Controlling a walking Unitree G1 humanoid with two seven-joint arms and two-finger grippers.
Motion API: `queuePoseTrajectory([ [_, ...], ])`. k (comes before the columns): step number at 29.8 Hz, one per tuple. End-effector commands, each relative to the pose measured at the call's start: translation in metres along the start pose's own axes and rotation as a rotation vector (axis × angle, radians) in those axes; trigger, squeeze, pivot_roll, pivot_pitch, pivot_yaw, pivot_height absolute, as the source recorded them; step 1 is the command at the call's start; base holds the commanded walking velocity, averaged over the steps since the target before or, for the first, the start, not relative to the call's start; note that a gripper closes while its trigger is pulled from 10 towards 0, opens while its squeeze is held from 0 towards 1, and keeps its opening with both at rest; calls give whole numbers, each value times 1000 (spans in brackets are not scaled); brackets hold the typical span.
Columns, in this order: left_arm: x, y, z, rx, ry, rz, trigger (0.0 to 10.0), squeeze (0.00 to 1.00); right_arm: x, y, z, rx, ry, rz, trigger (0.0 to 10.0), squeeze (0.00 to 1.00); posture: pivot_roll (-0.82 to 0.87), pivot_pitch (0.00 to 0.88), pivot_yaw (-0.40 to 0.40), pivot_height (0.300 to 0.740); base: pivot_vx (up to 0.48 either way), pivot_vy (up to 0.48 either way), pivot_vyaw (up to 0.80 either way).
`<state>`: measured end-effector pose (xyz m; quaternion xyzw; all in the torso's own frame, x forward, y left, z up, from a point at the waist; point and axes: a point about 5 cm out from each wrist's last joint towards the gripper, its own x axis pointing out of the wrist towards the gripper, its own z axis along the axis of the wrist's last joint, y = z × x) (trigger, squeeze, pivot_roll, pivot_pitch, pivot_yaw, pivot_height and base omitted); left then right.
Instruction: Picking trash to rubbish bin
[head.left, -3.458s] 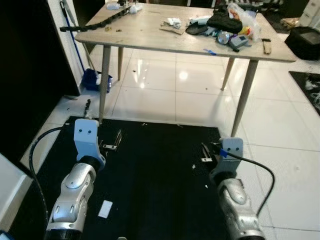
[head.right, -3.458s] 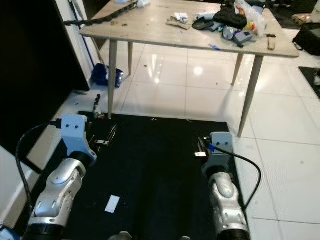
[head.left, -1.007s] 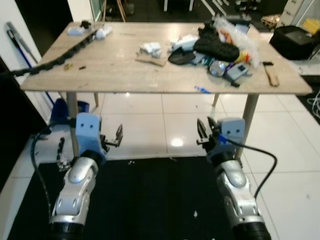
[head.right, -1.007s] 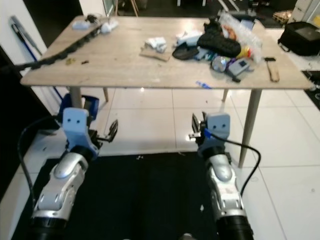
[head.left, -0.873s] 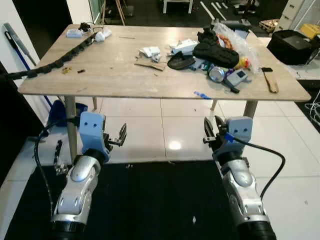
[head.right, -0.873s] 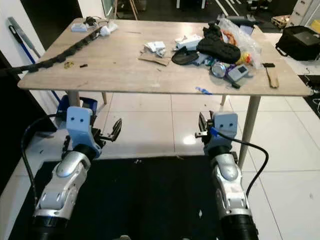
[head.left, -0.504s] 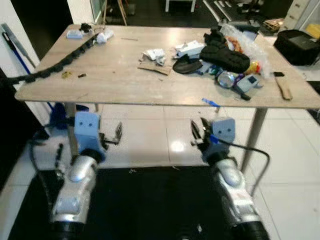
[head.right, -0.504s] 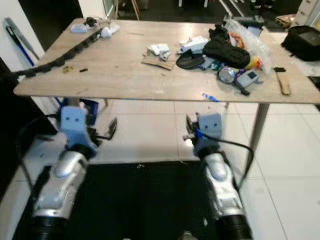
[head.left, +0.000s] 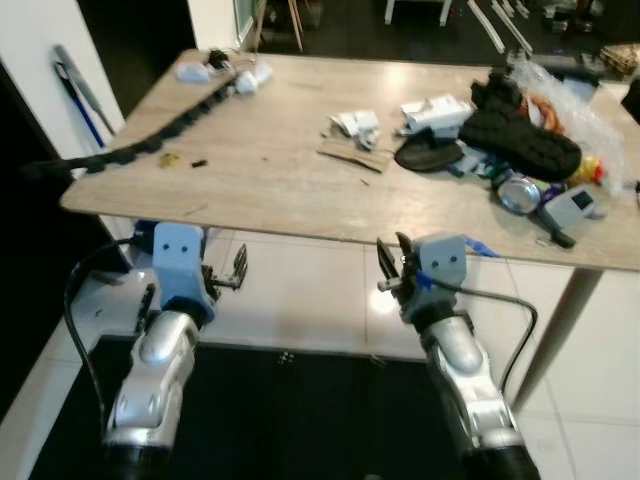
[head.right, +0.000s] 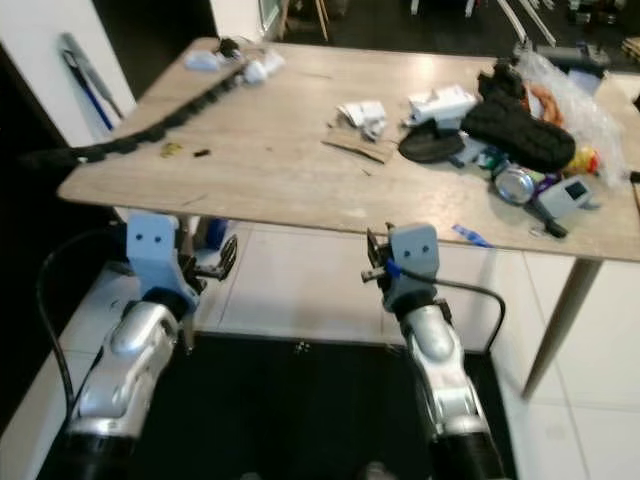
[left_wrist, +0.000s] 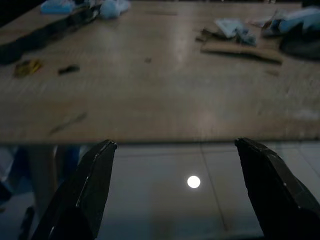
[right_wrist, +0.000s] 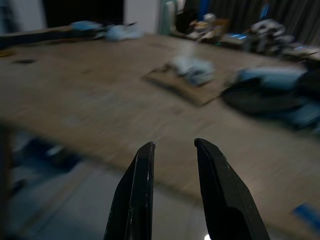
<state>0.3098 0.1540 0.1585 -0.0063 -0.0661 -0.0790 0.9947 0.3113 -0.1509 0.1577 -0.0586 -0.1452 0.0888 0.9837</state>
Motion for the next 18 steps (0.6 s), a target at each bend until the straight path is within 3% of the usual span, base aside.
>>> queuePoseTrajectory([
  [1, -3, 4, -4, 4, 23, 10, 10000, 0, 0, 4, 1, 13, -1, 6, 10000, 0, 20, 157, -7, 740, 345, 0, 0],
  [8, -3, 3, -3, -1, 20, 10, 10000, 0, 2, -2, 1, -2, 16, -14, 10000, 0, 20, 158, -9, 740, 349, 0, -763],
  [18, 1, 9, 1, -6, 8, 28, 10000, 0, 9, 8, 4, 9, 4, 40, 10000, 0, 27, 164, -2, 740, 345, 0, 0],
])
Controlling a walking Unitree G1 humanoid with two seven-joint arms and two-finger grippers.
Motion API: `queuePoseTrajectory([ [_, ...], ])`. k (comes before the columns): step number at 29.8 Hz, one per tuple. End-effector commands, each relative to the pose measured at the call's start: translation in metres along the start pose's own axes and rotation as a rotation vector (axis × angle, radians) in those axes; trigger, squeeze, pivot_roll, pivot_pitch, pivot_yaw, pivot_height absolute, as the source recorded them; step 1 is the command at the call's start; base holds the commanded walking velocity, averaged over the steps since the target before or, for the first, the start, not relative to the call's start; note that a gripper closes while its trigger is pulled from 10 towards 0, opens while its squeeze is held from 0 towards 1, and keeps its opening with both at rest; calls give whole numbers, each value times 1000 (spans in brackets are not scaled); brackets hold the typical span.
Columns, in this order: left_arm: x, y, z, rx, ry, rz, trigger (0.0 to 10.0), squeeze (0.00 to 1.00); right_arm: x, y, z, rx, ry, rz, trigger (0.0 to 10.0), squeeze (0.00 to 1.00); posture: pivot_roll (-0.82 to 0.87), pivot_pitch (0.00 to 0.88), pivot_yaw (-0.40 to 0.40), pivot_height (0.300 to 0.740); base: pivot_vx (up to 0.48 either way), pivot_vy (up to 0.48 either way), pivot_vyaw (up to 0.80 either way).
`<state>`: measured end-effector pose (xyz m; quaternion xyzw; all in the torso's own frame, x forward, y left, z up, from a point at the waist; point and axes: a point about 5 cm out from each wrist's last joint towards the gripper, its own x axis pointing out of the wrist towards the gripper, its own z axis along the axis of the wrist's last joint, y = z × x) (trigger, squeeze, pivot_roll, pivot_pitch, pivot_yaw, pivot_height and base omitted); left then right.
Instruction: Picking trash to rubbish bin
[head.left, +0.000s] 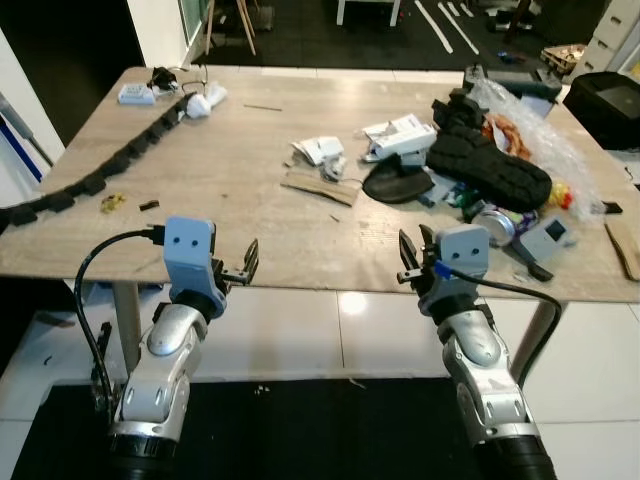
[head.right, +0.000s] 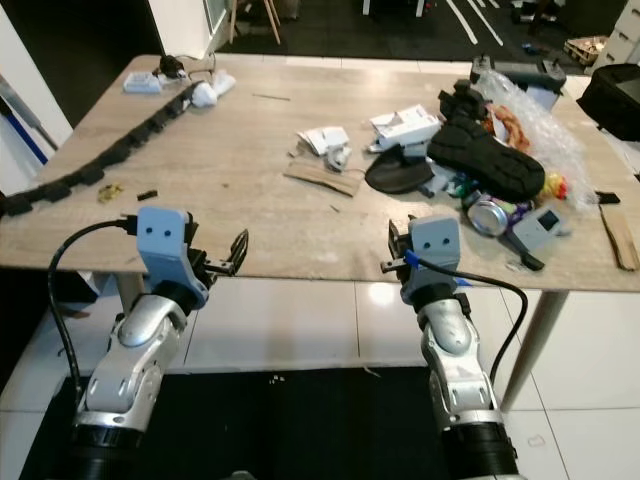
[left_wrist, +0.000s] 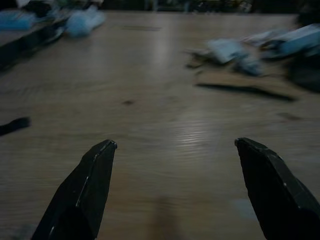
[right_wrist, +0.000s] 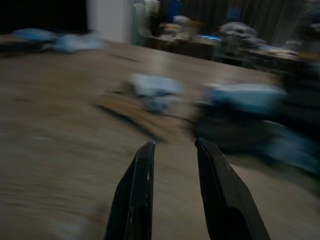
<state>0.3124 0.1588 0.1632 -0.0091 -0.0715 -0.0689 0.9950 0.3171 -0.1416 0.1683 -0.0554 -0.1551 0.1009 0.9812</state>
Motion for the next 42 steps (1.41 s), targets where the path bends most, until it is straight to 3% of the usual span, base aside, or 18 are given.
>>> queuePoseTrajectory([
  [1, -1, 3, -3, -3, 19, 8, 10000, 0, -1, 1, -5, 2, 26, 17, 10000, 0, 27, 164, -2, 740, 341, 0, 0],
  [11, -2, 3, -2, 2, 19, 3, 10000, 0, 5, 4, 0, 0, 13, 43, 10000, 0, 25, 168, -14, 740, 342, 0, 0],
  [14, -2, 2, -3, -2, 18, 9, 10000, 0, 4, 3, 0, -32, 14, 45, 10000, 0, 30, 166, -10, 740, 341, 0, 0],
  [19, -1, 1, -1, 2, 13, 0, 10000, 0, 4, -2, 2, -3, 2, 5, 10000, 0, 31, 165, -15, 740, 343, 0, 89],
  [42, 0, -6, -6, 15, 31, -48, 10000, 0, -6, -7, -9, -15, 63, 49, 10000, 0, 19, 130, -3, 740, 305, 0, 0],
])
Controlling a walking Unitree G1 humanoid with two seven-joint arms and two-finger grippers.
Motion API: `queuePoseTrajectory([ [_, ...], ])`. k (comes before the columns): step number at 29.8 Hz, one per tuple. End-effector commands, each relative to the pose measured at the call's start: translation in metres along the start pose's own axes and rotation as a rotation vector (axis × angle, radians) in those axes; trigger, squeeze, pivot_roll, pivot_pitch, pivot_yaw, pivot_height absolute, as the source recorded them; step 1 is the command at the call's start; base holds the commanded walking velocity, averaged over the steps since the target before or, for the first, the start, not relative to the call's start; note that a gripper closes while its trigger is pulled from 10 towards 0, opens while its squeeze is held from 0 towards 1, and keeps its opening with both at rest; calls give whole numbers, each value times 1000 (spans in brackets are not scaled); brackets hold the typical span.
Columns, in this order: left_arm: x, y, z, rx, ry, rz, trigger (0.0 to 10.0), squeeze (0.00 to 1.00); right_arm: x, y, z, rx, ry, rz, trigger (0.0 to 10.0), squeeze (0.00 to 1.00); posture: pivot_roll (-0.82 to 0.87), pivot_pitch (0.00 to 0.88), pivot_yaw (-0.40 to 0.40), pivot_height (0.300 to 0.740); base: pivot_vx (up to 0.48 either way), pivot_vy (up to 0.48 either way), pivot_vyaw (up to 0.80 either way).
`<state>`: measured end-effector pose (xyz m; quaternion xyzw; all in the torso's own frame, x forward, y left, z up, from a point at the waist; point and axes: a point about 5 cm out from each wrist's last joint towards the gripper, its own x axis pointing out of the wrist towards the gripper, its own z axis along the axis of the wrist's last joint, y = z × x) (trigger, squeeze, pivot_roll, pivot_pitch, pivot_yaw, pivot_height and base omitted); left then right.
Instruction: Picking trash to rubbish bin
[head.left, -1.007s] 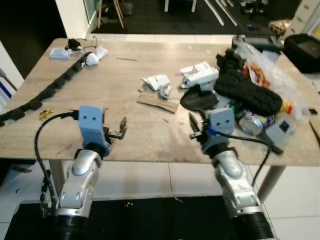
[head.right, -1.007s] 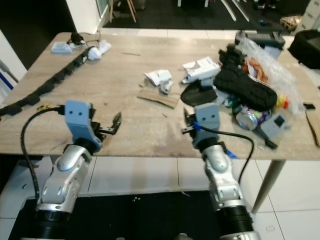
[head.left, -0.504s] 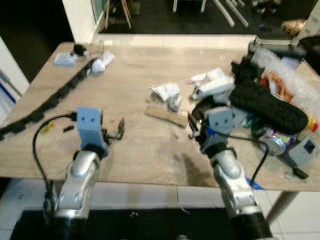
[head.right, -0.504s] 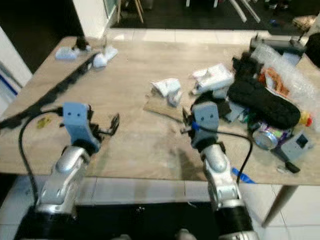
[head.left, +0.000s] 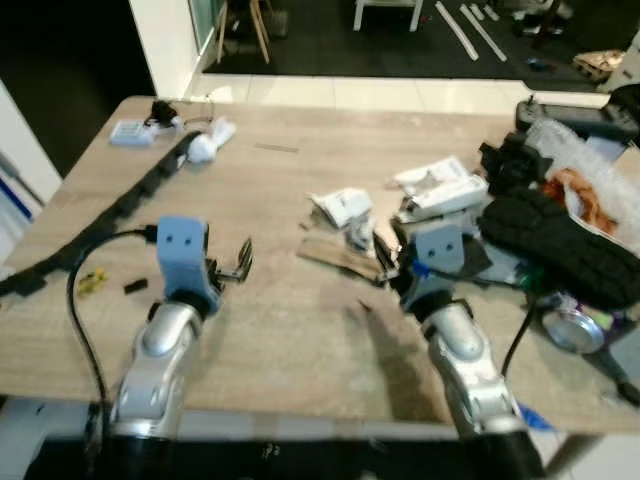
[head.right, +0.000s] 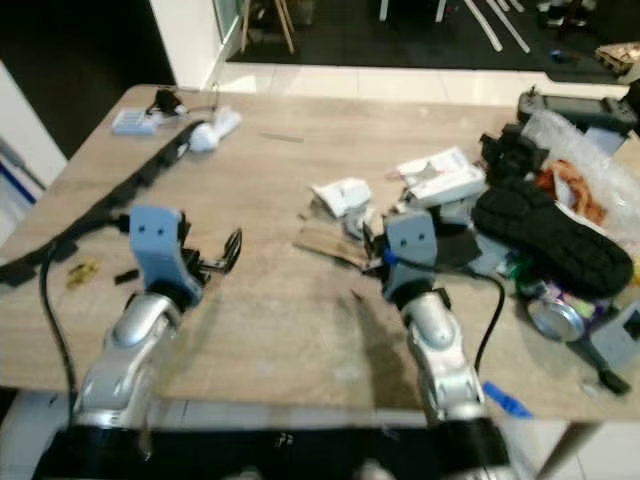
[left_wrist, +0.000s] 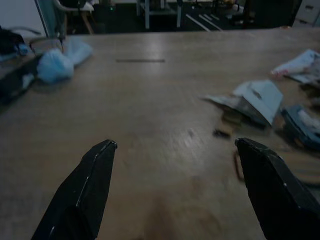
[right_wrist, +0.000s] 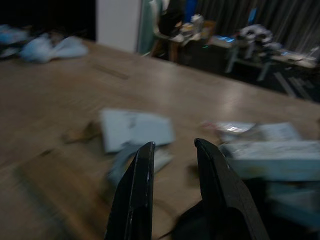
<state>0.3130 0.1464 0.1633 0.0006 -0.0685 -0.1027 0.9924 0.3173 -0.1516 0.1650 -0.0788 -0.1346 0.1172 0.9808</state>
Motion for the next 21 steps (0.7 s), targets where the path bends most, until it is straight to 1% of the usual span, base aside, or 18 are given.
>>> queuePoseTrajectory([
  [1, -2, 6, -6, 0, 23, 21, 10000, 0, -2, 2, -5, 22, 20, 9, 10000, 0, 19, 130, -3, 740, 0, 0, 0],
  [3, -2, 4, -6, 7, 26, -1, 10000, 0, -3, 0, -5, 29, 15, 10, 10000, 0, 16, 132, -1, 740, 0, 0, 0],
  [8, -2, 4, -6, 18, 29, -3, 10000, 0, -2, -1, -6, 42, 18, 24, 10000, 0, 21, 132, 0, 740, 0, 0, 0],
  [12, -3, 3, -6, 34, 28, -13, 10000, 0, 2, -2, -8, 58, 31, 50, 10000, 0, 18, 139, -9, 740, 0, 0, 0],
  [14, -3, 3, -6, 48, 26, -12, 10000, 0, 6, -4, -9, 58, 44, 84, 10000, 0, 27, 138, -5, 740, 0, 0, 0],
  [15, -3, 3, -5, 55, 25, -21, 10000, 0, 9, -4, -10, 56, 51, 108, 10000, 459, 21, 138, -6, 740, 0, 0, 0],
  [16, -4, 3, -5, 59, 24, -29, 10000, 0, 10, -5, -11, 55, 56, 123, 10000, 835, 21, 138, -6, 740, 0, 0, 0],
  [17, -4, 3, -5, 59, 24, -29, 10000, 0, 10, -5, -11, 55, 56, 123, 10000, 835, 21, 138, -6, 740, 0, 0, 0],
  [18, -4, 2, -5, 75, 24, -46, 10000, 0, 12, -6, -12, 63, 64, 134, 10000, 1000, 22, 141, -9, 740, 0, 0, 0],
  [21, -4, 2, -5, 91, 23, -58, 10000, 0, 15, -7, -14, 60, 73, 164, 10000, 1000, 35, 139, -2, 740, 0, 0, 0],
])
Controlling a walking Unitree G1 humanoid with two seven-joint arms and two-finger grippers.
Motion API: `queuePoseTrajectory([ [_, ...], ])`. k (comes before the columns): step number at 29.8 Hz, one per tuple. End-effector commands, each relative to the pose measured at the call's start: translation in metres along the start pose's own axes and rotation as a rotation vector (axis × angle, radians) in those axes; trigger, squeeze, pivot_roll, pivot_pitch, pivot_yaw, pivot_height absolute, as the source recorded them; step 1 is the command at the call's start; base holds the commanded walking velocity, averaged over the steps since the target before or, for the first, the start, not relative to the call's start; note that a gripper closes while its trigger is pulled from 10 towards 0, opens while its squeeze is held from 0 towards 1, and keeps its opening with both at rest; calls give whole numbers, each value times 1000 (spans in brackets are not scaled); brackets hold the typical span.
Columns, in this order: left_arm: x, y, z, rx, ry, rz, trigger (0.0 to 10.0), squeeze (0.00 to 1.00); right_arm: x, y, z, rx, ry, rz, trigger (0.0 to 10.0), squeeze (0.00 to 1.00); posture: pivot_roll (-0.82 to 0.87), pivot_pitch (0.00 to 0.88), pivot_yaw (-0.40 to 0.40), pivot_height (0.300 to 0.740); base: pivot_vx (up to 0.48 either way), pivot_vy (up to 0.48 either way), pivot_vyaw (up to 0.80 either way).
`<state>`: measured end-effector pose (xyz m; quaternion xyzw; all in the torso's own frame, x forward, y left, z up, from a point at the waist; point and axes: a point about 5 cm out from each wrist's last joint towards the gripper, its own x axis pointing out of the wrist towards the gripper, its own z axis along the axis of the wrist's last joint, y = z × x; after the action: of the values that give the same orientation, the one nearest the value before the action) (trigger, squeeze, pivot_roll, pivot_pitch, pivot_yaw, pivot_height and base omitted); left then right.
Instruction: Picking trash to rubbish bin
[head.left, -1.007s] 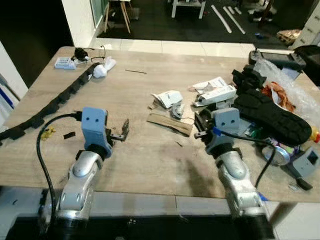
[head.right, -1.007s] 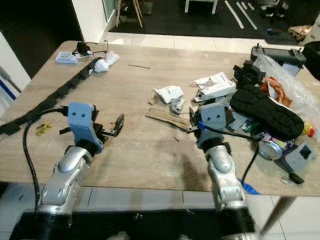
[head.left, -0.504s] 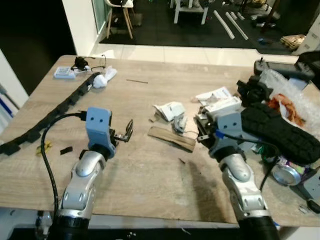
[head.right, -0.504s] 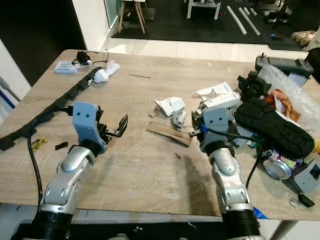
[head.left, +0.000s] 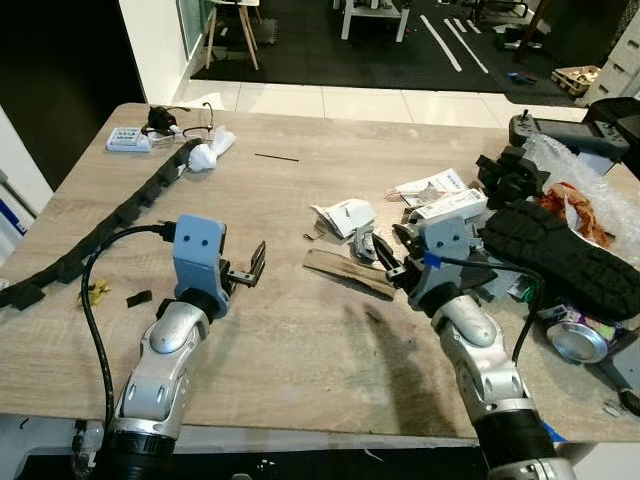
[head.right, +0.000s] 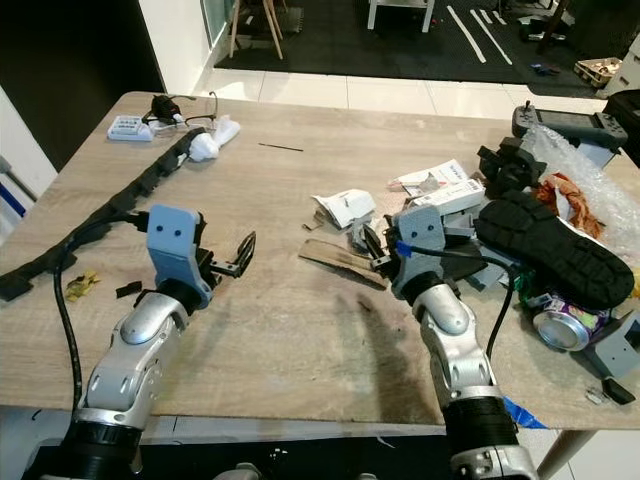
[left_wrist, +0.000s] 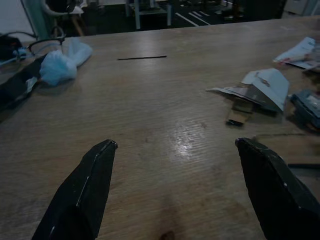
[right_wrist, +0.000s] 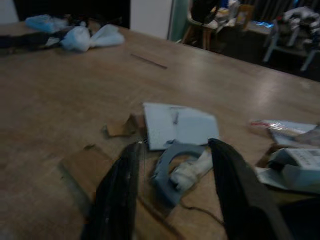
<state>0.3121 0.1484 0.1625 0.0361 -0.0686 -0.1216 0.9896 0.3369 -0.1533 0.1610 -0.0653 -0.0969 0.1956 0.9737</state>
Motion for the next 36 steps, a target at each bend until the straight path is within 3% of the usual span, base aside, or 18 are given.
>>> queuePoseTrajectory([
  [1, -3, 0, -4, 22, 16, -16, 10000, 0, -2, -2, -5, 6, 16, 6, 10000, 1000, 35, 139, -2, 740, 0, 0, 0],
  [8, -1, -2, -4, 43, 21, -61, 10000, 0, 6, -5, -15, 85, 107, 116, 10000, 1000, 32, 148, 3, 740, 0, 0, 0],
  [13, -2, -14, -1, 59, 5, -188, 10000, 0, 13, -9, -14, 154, 145, 155, 10000, 1000, 37, 156, 0, 740, 0, 0, 0],
  [16, -10, -19, 1, 52, -4, -307, 10000, 0, 16, -10, -15, 229, 165, 164, 10000, 1000, 39, 162, -1, 740, 0, 0, 0],
  [17, -12, -20, 1, 55, -4, -337, 10000, 0, 17, -10, -16, 248, 173, 170, 10000, 835, 42, 160, 0, 740, 0, 0, 0],
  [18, -12, -20, 1, 55, -4, -337, 10000, 0, 17, -10, -16, 248, 173, 170, 10000, 835, 42, 160, 0, 740, 0, 0, 0],
  [20, -18, -21, 1, 48, 8, -399, 10000, 0, 17, -10, -20, 264, 204, 197, 10000, 0, 48, 166, 7, 740, 0, 0, 0],
  [24, -21, -22, 3, 38, 18, -454, 10000, 0, 18, -9, -22, 285, 223, 203, 10000, 0, 43, 176, 2, 740, 0, 0, 0],
  [27, -23, -25, 3, 36, 27, -482, 10000, 0, 18, -6, -25, 364, 252, 231, 10000, 0, 59, 179, 4, 740, 0, 0, 0],
  [36, -25, -32, 1, 10, 36, -518, 10000, 0, 17, -3, -33, 380, 315, 247, 10000, 0, 53, 185, 2, 740, 0, 0, 0],
])
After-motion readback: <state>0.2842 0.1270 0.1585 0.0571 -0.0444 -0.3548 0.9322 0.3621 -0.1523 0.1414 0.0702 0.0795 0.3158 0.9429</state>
